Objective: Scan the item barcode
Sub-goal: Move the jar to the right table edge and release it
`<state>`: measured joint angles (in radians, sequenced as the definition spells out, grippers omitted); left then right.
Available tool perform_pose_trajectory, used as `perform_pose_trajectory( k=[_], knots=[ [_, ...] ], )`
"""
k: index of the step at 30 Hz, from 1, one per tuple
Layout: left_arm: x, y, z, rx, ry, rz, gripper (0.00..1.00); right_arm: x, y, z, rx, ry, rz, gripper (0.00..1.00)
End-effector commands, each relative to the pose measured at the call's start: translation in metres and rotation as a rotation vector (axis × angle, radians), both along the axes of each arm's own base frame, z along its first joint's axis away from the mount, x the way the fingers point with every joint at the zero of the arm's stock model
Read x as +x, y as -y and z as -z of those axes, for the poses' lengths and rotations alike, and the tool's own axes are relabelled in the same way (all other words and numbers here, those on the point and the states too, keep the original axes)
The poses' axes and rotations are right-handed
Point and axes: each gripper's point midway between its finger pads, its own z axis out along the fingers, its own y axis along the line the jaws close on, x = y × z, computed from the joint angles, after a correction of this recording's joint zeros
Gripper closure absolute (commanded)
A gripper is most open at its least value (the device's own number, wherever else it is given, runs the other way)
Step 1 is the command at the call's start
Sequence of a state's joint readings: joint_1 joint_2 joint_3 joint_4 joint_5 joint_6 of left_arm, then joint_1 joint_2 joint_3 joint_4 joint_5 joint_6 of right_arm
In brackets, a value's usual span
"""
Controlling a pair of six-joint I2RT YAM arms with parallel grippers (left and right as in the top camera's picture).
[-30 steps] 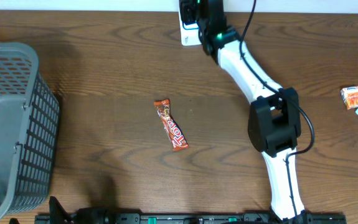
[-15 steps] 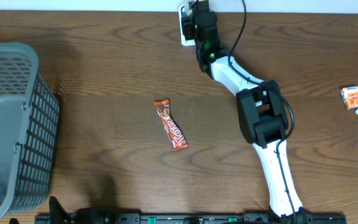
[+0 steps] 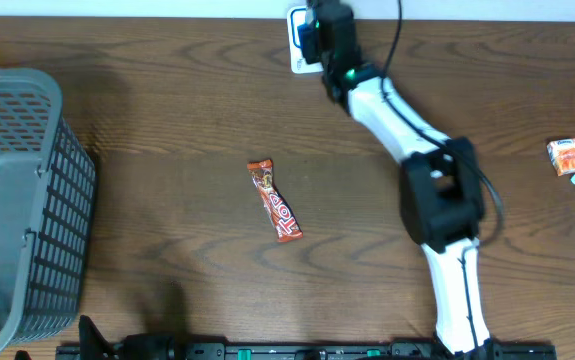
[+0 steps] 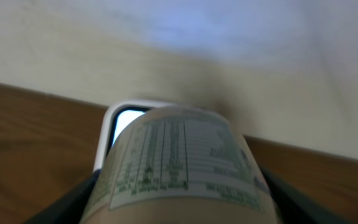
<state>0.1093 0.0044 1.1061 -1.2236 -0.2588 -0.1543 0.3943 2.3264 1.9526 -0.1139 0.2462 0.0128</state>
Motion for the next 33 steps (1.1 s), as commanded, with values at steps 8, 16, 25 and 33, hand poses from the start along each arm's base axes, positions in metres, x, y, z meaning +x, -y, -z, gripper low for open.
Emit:
perform_pose_trajectory(
  k=[8,16,25,33],
  knots=[
    [0.001,0.002,0.0,-0.003,0.004,0.016,0.14,-0.093,0.154,-0.074,0.11,-0.301,0.401,0.51],
    [0.001,0.002,0.0,-0.003,0.004,0.016,0.15,-0.136,0.29,-0.035,0.111,-0.517,0.693,0.46],
    [0.001,0.002,0.0,-0.003,0.004,0.016,0.15,-0.182,0.435,-0.012,0.275,-0.534,0.981,0.48],
    [0.001,0.002,0.0,-0.003,0.004,0.016,0.15,-0.206,0.513,0.031,0.445,-0.443,1.09,0.49]
  ],
)
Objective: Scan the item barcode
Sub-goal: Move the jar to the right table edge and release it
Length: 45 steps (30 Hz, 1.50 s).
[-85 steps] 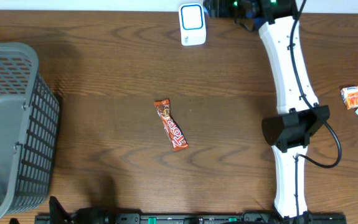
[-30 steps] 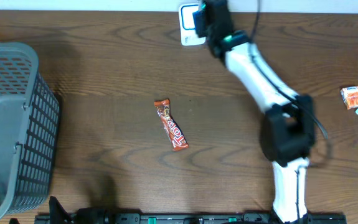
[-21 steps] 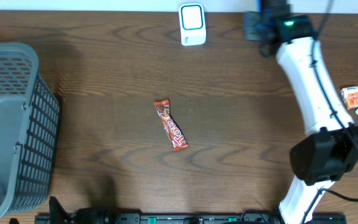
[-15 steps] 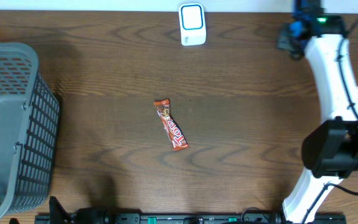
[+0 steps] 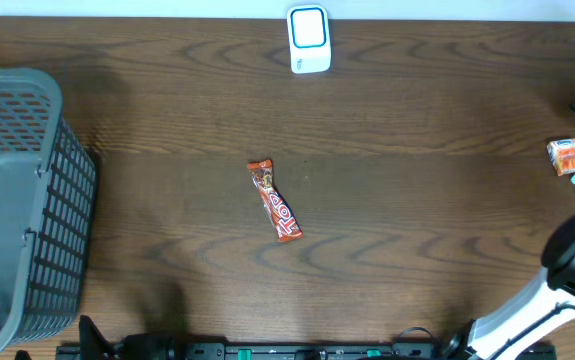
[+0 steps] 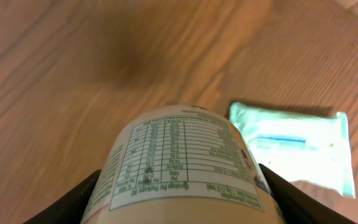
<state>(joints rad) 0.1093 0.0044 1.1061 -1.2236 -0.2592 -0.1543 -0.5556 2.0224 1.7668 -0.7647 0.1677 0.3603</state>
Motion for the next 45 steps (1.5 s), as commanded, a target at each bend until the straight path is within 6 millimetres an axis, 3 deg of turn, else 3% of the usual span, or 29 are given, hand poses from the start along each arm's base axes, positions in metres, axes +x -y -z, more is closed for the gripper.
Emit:
perform_pose_trajectory(
  k=[1,8,16,21,27,34,38,41,45],
  knots=[
    [0.001,0.002,0.0,-0.003,0.004,0.016,0.15,0.001,0.006,0.017,0.075,0.075,0.026,0.5],
    [0.001,0.002,0.0,-0.003,0.004,0.017,0.15,0.022,0.023,0.049,0.064,0.144,0.061,0.48],
    [0.001,0.002,0.0,-0.003,0.005,0.017,0.15,0.027,0.028,0.097,0.126,0.144,0.15,0.51],
    [0.001,0.002,0.0,-0.003,0.004,0.016,0.15,0.018,0.032,0.101,0.103,0.101,0.176,0.45],
    [0.001,0.002,0.0,-0.003,0.004,0.016,0.15,-0.004,0.014,0.117,0.202,0.02,0.239,0.47],
    [0.001,0.002,0.0,-0.003,0.004,0.017,0.15,-0.015,-0.008,0.126,0.304,-0.035,0.234,0.46],
    [0.001,0.002,0.0,-0.003,0.004,0.016,0.15,-0.008,0.0,0.122,0.284,0.006,0.239,0.42],
    [0.001,0.002,0.0,-0.003,0.004,0.016,0.15,0.002,0.019,0.113,0.233,0.077,0.227,0.41],
    [0.001,0.002,0.0,-0.003,0.005,0.017,0.15,0.005,0.026,0.111,0.237,0.108,0.229,0.41]
  ],
)
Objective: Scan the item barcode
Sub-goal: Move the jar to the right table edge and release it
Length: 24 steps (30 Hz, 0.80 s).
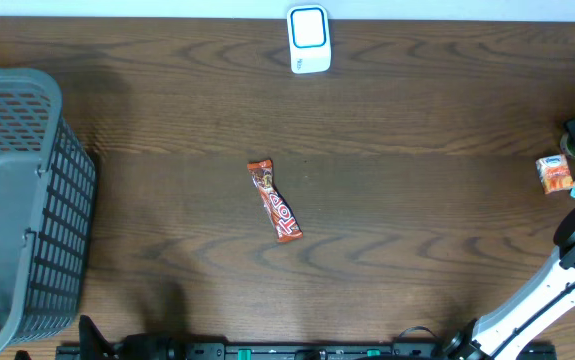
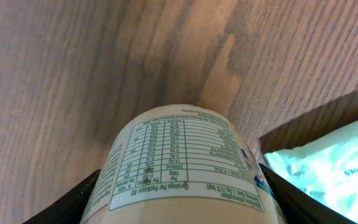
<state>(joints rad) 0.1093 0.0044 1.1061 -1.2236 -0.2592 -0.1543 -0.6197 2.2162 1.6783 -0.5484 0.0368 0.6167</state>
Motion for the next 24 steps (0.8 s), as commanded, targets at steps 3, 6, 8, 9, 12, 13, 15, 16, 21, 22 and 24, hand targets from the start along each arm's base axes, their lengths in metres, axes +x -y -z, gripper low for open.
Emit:
perform_pose_trajectory(
  k=[3,6,8,9,12,13,15,16,21,22,24],
  knots=[
    [0.001,0.002,0.0,-0.003,0.004,0.017,0.15,-0.008,0.003,0.006,0.032,-0.002,0.01,0.41],
    [0.001,0.002,0.0,-0.003,0.004,0.017,0.15,-0.016,-0.003,0.011,0.07,-0.034,0.035,0.4],
    [0.001,0.002,0.0,-0.003,0.004,0.017,0.15,-0.025,-0.01,0.016,0.108,-0.063,0.064,0.34],
    [0.001,0.002,0.0,-0.003,0.004,0.016,0.15,-0.029,-0.013,0.017,0.125,-0.076,0.081,0.28],
    [0.001,0.002,0.0,-0.003,0.004,0.017,0.15,-0.036,-0.019,0.021,0.16,-0.103,0.108,0.04],
    [0.001,0.002,0.0,-0.003,0.004,0.016,0.15,-0.036,-0.022,0.02,0.171,-0.103,0.097,0.01],
    [0.001,0.002,0.0,-0.003,0.004,0.016,0.15,-0.038,-0.023,0.016,0.175,-0.108,0.08,0.01],
    [0.001,0.002,0.0,-0.003,0.004,0.016,0.15,-0.039,-0.022,0.012,0.176,-0.109,0.083,0.01],
    [0.001,0.002,0.0,-0.003,0.005,0.016,0.15,-0.034,-0.008,-0.056,0.104,-0.029,0.065,0.01],
    [0.001,0.002,0.0,-0.003,0.005,0.017,0.15,-0.032,-0.006,-0.074,0.079,-0.006,0.051,0.01],
    [0.001,0.002,0.0,-0.003,0.004,0.017,0.14,-0.027,-0.007,-0.117,0.024,0.051,0.008,0.01]
  ],
)
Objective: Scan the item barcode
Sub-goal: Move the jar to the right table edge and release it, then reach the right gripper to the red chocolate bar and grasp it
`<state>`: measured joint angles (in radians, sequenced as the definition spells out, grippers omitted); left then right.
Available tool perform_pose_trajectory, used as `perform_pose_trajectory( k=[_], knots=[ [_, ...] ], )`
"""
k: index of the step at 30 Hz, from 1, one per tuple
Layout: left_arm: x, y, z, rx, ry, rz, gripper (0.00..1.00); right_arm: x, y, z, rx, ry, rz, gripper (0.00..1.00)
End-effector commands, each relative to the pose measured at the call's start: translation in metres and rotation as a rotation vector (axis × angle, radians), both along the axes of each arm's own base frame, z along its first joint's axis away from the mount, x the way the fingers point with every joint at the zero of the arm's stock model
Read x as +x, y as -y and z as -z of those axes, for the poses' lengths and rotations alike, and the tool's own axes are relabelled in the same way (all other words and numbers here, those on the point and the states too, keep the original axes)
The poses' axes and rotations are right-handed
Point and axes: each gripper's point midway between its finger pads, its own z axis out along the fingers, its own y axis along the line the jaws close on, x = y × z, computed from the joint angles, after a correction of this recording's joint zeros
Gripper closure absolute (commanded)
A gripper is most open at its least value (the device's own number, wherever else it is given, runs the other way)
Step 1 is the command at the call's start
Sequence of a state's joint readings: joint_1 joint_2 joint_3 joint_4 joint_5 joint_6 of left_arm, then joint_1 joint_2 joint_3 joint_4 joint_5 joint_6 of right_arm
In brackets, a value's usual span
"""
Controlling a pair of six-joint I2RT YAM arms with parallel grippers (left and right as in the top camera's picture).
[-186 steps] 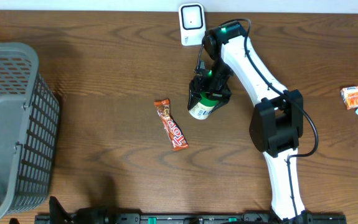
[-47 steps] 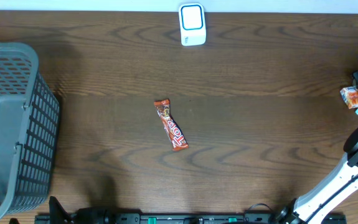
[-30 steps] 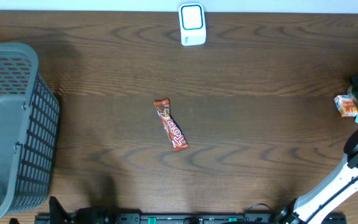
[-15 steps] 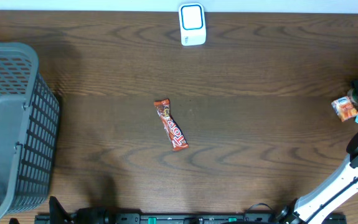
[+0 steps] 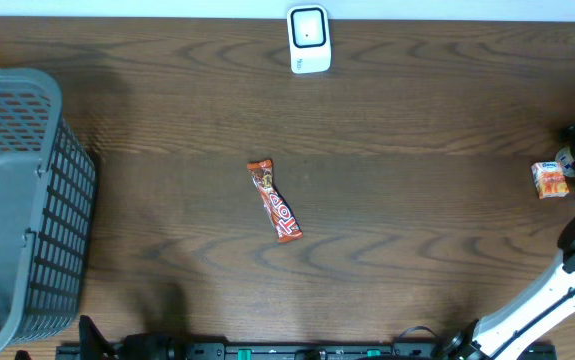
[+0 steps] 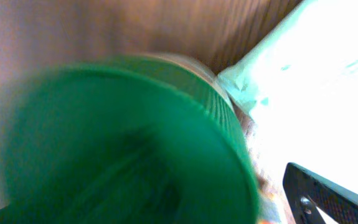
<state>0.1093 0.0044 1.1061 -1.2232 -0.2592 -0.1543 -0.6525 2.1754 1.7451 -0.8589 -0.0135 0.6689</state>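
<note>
A blurred green bottle cap (image 6: 122, 143) fills the right wrist view, seen end-on. One dark finger (image 6: 328, 196) of my right gripper shows at the lower right, a gap away from the cap; the other finger is hidden. In the overhead view my right gripper is at the table's far right edge, and the bottle's body is hidden under it. The white barcode scanner (image 5: 308, 39) stands at the back middle. My left gripper is out of view.
A small orange box (image 5: 549, 179) lies just left of the right gripper, and a pale teal packet (image 6: 315, 74) lies beside the bottle. A red candy bar (image 5: 274, 200) lies mid-table. A grey basket (image 5: 22, 200) stands at the left.
The bottle's label faced the wrist camera between both fingers; now its green cap faces it and the visible finger stands off from it. The orange box has shifted slightly down-left.
My right gripper held the labelled bottle up by the scanner at the back. Then it was at the far right edge with the bottle over the teal packet, then low over the wood beside it. Now the bottle shows cap-first, apart from the finger.
</note>
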Motion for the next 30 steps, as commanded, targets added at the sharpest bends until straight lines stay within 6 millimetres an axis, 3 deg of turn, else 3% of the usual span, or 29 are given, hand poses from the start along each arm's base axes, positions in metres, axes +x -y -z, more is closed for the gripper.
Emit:
perform_pose_trajectory(
  k=[1,4,6,9,12,15,20,25,30],
  knots=[
    [0.001,0.002,0.0,-0.003,0.004,0.017,0.15,0.019,0.011,-0.125,-0.175,0.212,-0.075,0.01],
    [0.001,0.002,0.0,-0.003,0.004,0.017,0.15,0.025,-0.019,-0.183,-0.2,0.327,-0.177,0.01],
    [0.001,0.002,0.0,-0.003,0.004,0.016,0.15,0.025,-0.055,-0.211,-0.165,0.388,-0.253,0.01],
    [0.001,0.002,0.0,-0.003,0.004,0.017,0.15,0.036,-0.116,-0.233,-0.093,0.457,-0.386,0.01],
    [0.001,0.002,0.0,-0.003,0.004,0.017,0.15,0.056,-0.192,-0.233,0.011,0.492,-0.561,0.01],
    [0.001,0.002,0.0,-0.003,0.004,0.017,0.15,0.059,-0.277,-0.209,0.137,0.434,-0.746,0.01],
    [0.001,0.002,0.0,-0.003,0.004,0.017,0.15,0.029,-0.415,-0.15,0.152,0.25,-1.221,0.04],
    [0.001,0.002,0.002,-0.004,-0.006,0.017,0.15,-0.004,-0.489,-0.094,-0.135,0.016,-1.449,0.01],
    [-0.003,0.003,0.016,-0.011,-0.068,0.017,0.15,-0.025,-0.55,-0.049,-0.343,-0.077,-1.611,0.01]
  ],
)
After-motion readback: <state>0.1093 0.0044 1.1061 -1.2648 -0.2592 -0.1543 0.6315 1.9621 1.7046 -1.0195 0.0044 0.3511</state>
